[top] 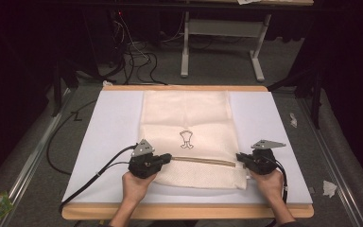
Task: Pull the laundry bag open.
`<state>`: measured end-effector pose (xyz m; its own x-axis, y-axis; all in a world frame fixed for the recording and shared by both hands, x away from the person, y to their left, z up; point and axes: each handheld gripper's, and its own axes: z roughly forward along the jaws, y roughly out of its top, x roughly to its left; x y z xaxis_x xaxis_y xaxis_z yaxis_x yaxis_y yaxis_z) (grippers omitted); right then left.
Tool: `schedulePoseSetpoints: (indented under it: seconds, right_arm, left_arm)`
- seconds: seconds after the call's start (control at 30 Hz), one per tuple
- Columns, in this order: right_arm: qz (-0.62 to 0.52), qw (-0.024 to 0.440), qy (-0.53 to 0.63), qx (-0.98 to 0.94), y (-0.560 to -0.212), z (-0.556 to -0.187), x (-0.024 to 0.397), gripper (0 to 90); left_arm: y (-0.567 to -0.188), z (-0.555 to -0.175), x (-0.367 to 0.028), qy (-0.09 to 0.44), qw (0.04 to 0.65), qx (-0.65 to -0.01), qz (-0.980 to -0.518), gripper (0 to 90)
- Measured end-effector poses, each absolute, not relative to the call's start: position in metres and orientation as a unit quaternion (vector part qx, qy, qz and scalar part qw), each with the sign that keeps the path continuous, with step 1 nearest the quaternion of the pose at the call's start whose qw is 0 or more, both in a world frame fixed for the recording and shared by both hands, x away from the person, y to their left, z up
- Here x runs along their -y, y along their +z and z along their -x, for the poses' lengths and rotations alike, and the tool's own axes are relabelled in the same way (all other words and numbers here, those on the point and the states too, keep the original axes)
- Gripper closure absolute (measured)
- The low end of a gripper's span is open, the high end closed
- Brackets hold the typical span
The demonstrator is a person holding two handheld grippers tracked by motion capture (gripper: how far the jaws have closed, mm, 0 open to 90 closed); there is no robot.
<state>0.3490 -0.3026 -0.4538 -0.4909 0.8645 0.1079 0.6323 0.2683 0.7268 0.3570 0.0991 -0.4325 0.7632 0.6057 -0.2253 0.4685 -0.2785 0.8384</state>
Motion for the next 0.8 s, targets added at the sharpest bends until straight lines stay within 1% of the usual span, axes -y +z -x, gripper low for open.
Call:
schedulePoseSetpoints:
  seconds: [0.33,0.6,0.8]
  right_arm:
    - [-0.477,0.163,0.368,-0.781,-0.452,-0.349,0.304,87.9]
    - [-0.478,0.165,0.366,-0.781,-0.452,-0.348,0.304,87.8]
    - [-0.477,0.170,0.361,-0.783,-0.451,-0.348,0.303,87.8]
  left_arm:
    - [-0.432,-0.357,-0.107,0.072,0.496,-0.344,-0.794,86.9]
    - [-0.431,-0.355,-0.112,0.089,0.482,-0.341,-0.802,86.9]
    - [-0.433,-0.356,-0.114,0.086,0.481,-0.345,-0.801,86.9]
